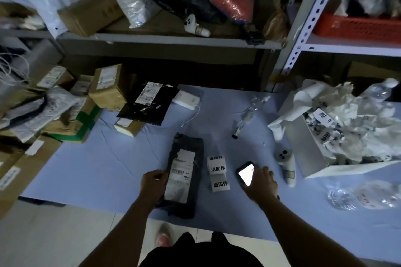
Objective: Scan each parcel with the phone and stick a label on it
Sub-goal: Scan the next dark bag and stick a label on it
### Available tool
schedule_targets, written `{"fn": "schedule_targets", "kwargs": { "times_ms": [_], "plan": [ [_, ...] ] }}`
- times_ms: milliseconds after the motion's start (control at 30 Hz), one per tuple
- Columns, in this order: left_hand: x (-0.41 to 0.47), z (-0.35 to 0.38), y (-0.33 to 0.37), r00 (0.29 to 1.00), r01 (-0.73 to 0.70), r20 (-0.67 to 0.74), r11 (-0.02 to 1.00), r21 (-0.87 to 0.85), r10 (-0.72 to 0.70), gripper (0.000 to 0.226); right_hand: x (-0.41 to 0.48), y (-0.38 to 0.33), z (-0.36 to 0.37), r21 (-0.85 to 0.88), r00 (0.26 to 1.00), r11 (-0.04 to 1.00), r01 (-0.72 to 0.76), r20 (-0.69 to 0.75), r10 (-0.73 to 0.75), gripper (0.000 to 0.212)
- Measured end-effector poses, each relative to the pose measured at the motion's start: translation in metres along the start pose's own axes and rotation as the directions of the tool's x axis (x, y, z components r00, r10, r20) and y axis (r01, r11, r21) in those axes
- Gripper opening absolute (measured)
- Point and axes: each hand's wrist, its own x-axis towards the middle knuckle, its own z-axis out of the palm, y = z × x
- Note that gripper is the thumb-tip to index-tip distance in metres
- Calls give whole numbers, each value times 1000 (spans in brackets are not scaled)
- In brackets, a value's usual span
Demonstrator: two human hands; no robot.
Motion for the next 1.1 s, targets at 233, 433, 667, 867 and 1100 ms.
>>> {"fn": "schedule_targets", "kwargs": {
  "times_ms": [233, 433, 667, 867, 1100],
  "plan": [
    [7, -8, 19, 995, -99, 26, 995, -30, 100, 22, -6, -19, -5, 249, 979, 952, -176, -57, 196, 82],
    [16, -17, 23, 988, -151, 39, 988, -15, 151, 24, -13, -62, -39, 519, 965, 854, 40, -242, 102, 72],
    [20, -28, 23, 978, -207, 1, 978, 3, 207, 24, -33, -92, -63, 324, 937, 886, 332, -6, -349, 75],
    [19, -25, 16, 964, -260, -34, 961, 98, 264, 27, -52, -83, -59, 81, 916, 920, 383, 95, -389, 100],
    [15, -23, 13, 971, -230, -48, 970, 81, 235, 18, -62, -77, -58, 42, 913, 914, 405, 44, -406, 96]
  ]
}}
